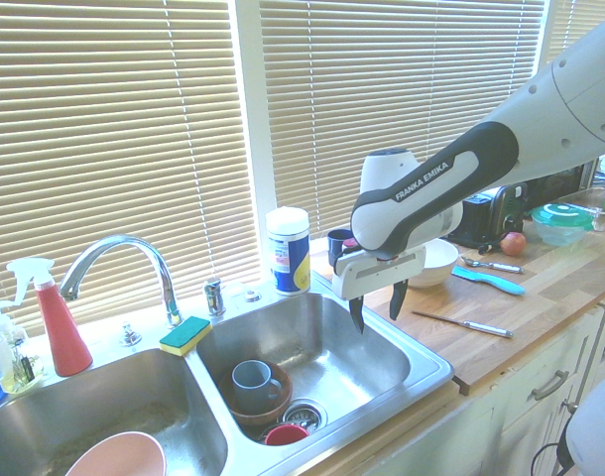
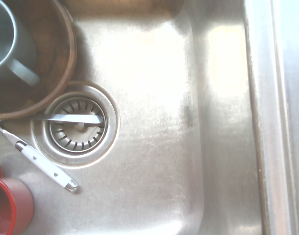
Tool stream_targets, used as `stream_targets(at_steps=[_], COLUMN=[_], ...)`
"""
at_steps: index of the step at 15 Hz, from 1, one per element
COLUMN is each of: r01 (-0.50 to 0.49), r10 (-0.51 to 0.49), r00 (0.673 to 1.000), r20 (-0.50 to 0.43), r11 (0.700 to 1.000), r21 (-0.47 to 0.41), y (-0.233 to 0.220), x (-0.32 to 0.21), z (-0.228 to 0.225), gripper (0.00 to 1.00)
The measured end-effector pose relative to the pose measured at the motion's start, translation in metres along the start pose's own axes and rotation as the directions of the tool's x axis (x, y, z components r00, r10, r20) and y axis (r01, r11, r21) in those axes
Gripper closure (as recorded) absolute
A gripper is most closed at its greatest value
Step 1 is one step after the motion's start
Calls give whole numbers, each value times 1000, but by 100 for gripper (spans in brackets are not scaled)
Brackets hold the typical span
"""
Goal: Put the knife into the sink
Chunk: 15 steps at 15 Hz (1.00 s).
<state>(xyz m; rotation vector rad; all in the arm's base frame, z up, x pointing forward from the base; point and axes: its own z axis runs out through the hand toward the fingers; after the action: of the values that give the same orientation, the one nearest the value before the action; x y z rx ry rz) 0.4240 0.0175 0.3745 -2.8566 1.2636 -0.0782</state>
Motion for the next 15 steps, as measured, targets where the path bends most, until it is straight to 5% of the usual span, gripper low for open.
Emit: stream_targets(at_steps=[2,5,12,15], r01=[11,190,547,557], r10=[-11,-190,-539,-551], r00=[1000,982,837,830], r20=[0,17,99,89], r11=[1000,982,833,824], r21=[0,-19,-89,-102], y=[0,10,124,160], x=[0,4,53,71], z=[0,-4,-31,-27], gripper=[0,0,0,0])
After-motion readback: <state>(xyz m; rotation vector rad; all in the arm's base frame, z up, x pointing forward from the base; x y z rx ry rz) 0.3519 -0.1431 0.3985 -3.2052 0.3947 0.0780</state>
